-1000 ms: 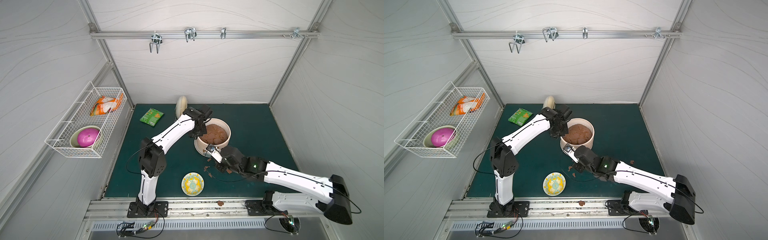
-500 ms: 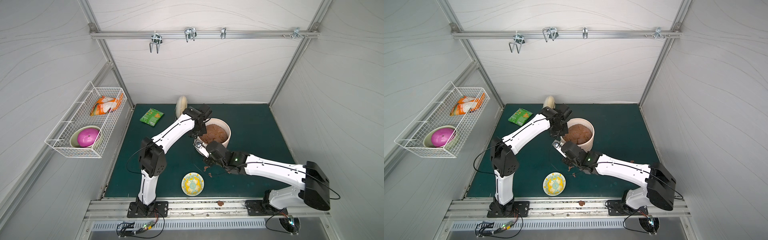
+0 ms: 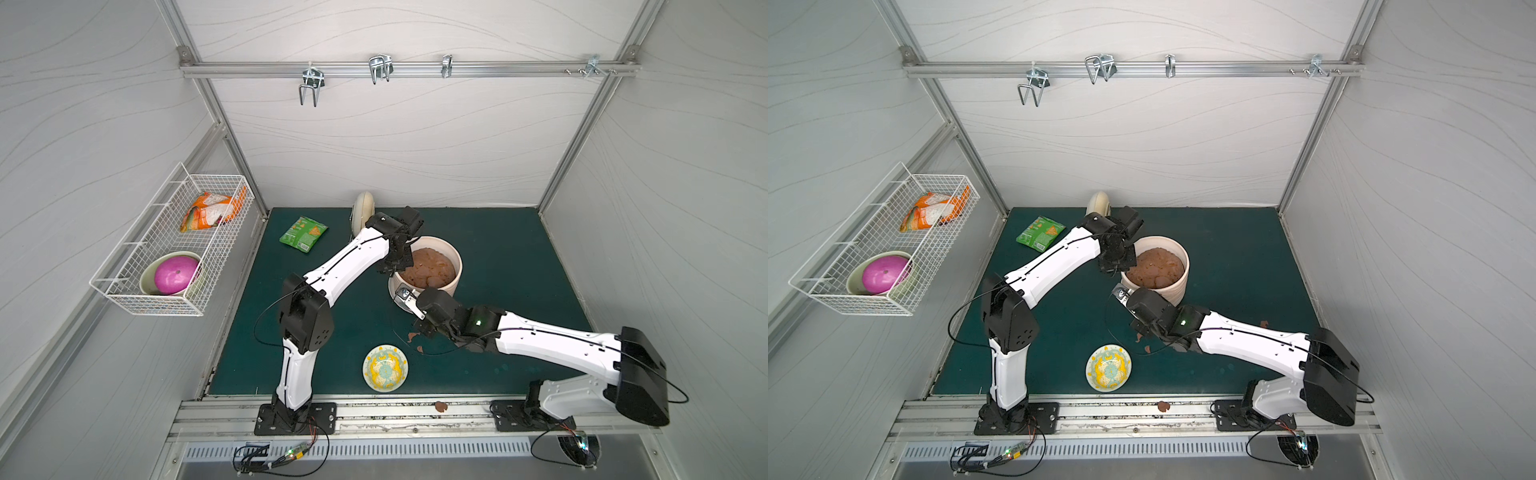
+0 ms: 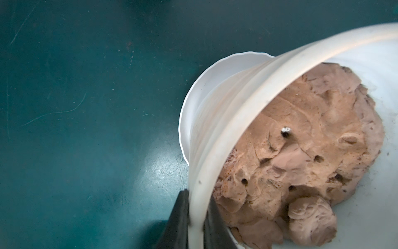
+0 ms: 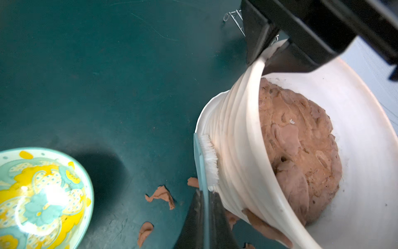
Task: Scrub the dried mud off the ceramic pot
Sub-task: Rotate the pot on the tray.
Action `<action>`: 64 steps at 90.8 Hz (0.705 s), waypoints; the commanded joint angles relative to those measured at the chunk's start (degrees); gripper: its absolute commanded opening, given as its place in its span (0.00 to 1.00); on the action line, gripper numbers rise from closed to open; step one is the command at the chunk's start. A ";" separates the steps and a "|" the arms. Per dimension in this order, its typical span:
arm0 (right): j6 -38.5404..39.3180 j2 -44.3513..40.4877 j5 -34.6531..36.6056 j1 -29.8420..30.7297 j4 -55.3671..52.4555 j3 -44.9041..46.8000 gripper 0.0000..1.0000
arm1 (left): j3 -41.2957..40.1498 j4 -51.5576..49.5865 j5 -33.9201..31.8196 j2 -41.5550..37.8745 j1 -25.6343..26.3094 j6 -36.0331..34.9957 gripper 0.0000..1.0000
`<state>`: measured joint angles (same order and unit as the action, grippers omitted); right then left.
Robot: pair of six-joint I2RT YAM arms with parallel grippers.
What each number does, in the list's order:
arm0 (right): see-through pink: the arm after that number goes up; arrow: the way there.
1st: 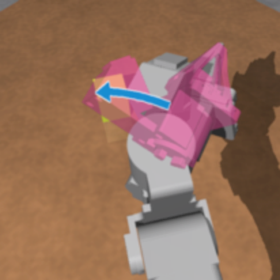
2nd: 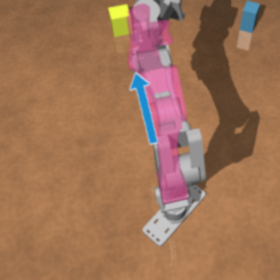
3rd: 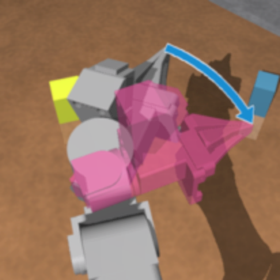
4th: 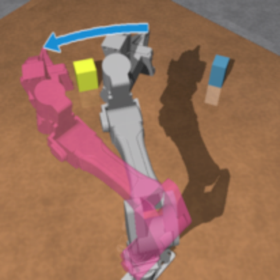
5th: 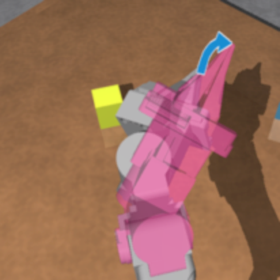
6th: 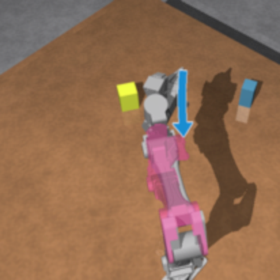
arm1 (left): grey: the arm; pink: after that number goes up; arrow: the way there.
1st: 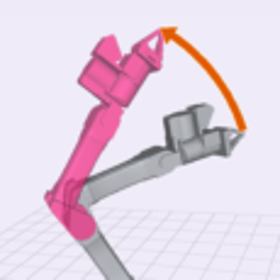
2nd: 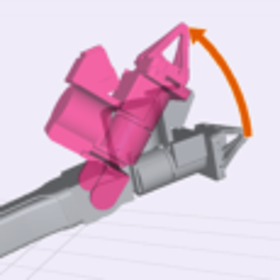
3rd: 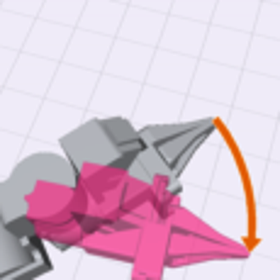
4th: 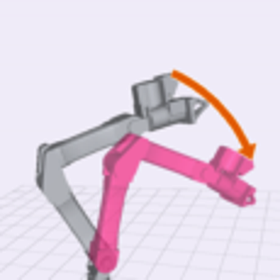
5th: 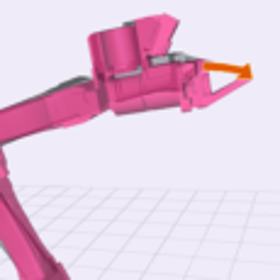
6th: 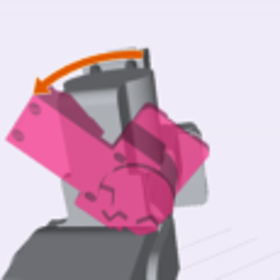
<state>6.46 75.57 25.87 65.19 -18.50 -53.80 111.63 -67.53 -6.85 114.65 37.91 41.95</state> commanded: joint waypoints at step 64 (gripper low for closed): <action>4.52 -10.61 -21.38 -6.24 -0.32 -0.59 0.00 | 4.93 -0.94 3.16 3.06 -0.03 -10.55 0.13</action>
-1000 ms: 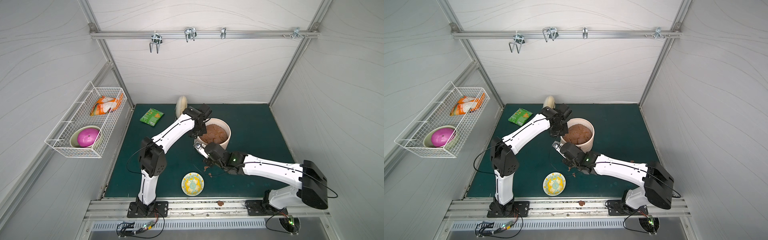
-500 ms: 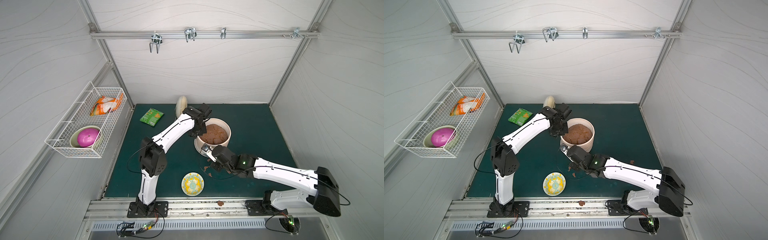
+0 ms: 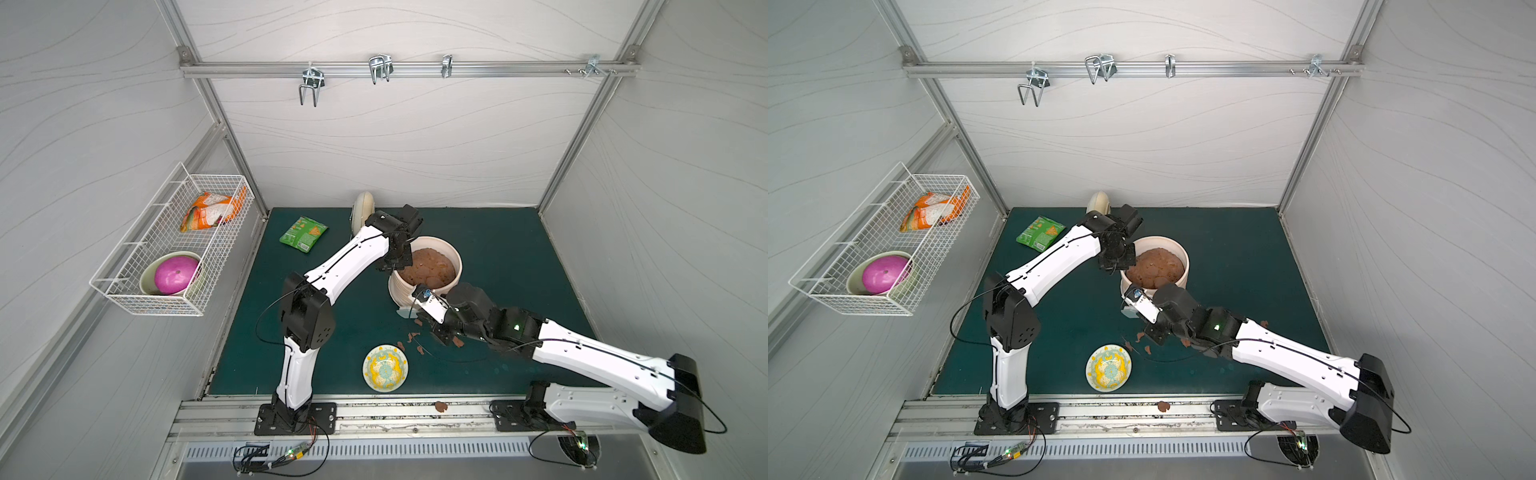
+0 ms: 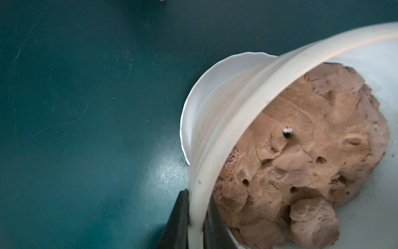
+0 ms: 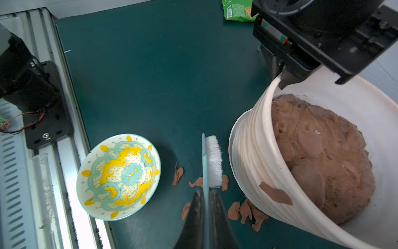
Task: Scrub the dried mud off the ceramic pot
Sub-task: Rotate the pot on the tray.
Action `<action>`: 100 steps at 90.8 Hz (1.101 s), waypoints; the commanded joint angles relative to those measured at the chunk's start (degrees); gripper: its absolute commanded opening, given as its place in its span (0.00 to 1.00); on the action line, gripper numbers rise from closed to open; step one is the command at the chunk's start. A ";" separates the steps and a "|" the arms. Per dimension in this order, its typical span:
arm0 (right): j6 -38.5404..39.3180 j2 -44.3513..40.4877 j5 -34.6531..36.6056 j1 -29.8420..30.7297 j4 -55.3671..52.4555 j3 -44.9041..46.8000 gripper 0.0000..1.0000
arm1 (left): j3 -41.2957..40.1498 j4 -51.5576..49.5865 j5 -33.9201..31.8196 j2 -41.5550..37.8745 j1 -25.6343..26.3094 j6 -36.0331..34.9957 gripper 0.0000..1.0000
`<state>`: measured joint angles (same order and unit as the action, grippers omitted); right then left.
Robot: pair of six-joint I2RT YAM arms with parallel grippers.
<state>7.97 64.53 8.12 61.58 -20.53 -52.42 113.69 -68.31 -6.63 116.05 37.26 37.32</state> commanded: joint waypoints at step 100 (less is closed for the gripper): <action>3.48 -10.74 -27.02 -14.38 -8.60 0.88 0.00 | 6.37 -1.80 3.40 3.06 -0.58 -16.10 0.13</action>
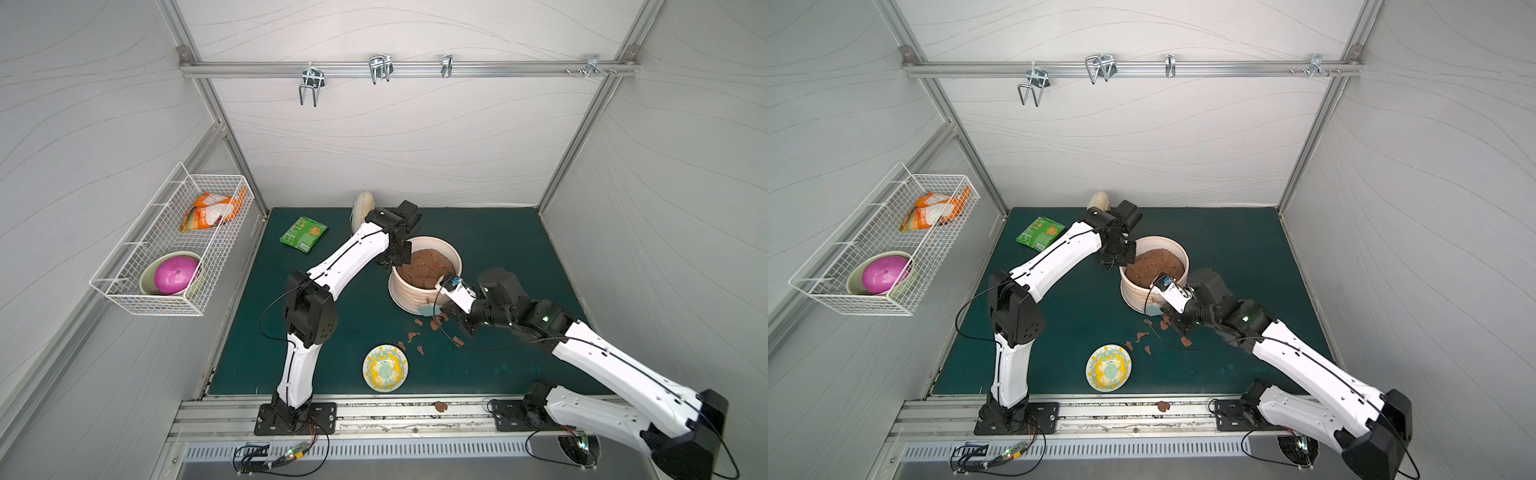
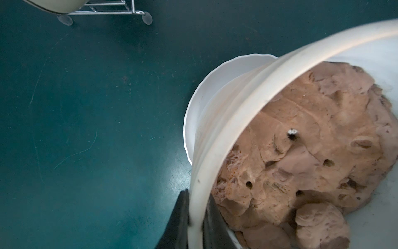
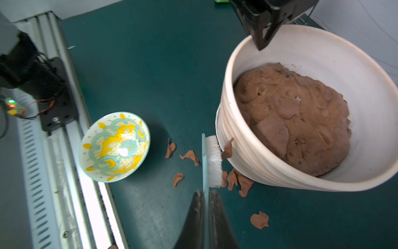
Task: Scrub the dried mud off the ceramic pot
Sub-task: Rotate the pot on the tray.
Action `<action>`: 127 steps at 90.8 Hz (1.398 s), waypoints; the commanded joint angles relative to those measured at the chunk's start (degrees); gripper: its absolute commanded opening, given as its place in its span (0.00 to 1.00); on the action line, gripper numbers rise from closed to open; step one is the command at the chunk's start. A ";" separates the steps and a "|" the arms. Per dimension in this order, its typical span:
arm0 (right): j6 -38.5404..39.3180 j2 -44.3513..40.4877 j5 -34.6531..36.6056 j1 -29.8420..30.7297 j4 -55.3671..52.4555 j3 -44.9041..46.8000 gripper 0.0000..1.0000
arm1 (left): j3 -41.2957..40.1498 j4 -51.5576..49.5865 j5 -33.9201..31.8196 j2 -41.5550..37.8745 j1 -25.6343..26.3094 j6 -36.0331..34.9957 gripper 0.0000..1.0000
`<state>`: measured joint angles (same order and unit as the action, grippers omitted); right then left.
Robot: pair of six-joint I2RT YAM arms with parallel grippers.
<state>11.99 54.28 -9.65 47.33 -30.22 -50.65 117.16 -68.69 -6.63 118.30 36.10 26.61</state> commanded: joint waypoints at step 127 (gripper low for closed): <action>-21.70 -2.82 14.05 -5.21 -16.48 -1.61 0.00 | 5.65 2.06 9.89 5.62 -3.67 -38.36 0.24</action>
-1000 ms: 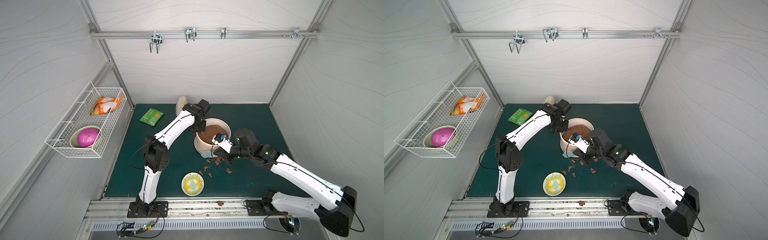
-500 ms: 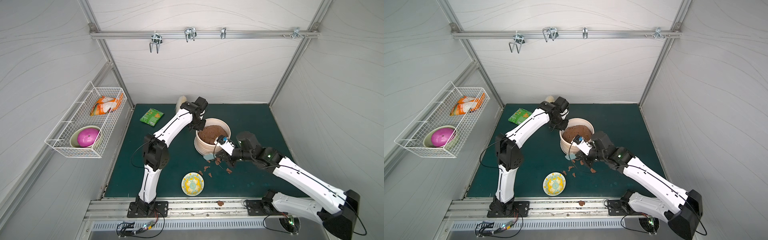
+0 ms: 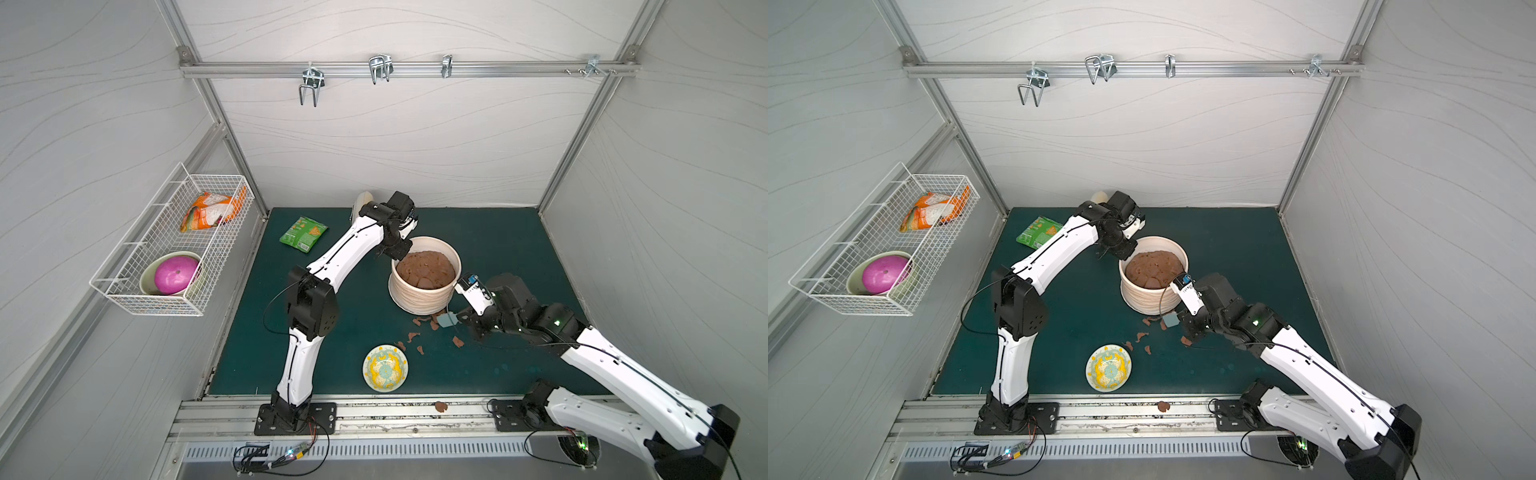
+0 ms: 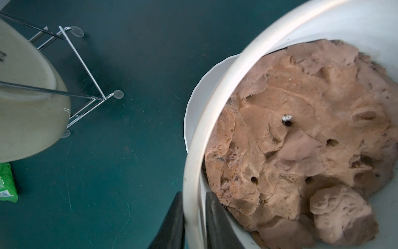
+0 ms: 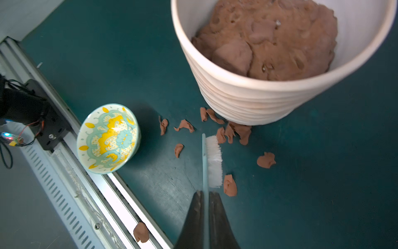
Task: Scrub the dried mud off the ceramic pot
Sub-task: Rotate the pot on the tray, then place the brush at the center of the board.
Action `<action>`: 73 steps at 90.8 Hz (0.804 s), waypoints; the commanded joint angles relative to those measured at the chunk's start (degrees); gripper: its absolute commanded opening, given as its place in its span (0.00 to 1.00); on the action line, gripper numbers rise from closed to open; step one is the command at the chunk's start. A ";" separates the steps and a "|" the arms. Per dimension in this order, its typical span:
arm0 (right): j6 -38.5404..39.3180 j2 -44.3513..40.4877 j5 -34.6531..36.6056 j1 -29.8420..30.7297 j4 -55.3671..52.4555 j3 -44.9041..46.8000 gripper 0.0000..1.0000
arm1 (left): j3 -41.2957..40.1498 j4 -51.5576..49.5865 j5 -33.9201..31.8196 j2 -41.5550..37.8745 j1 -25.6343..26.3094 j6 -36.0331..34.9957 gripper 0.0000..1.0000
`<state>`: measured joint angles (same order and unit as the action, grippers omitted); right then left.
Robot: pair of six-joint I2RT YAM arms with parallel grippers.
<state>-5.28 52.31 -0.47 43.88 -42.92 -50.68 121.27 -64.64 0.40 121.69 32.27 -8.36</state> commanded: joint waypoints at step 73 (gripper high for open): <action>-19.12 3.52 -18.37 -36.46 35.01 11.65 0.00 | -20.28 15.89 2.30 -23.09 -3.84 11.72 0.88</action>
<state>-17.32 53.04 -8.19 11.90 -22.61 -41.54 109.25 -56.86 1.76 103.13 31.16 -1.45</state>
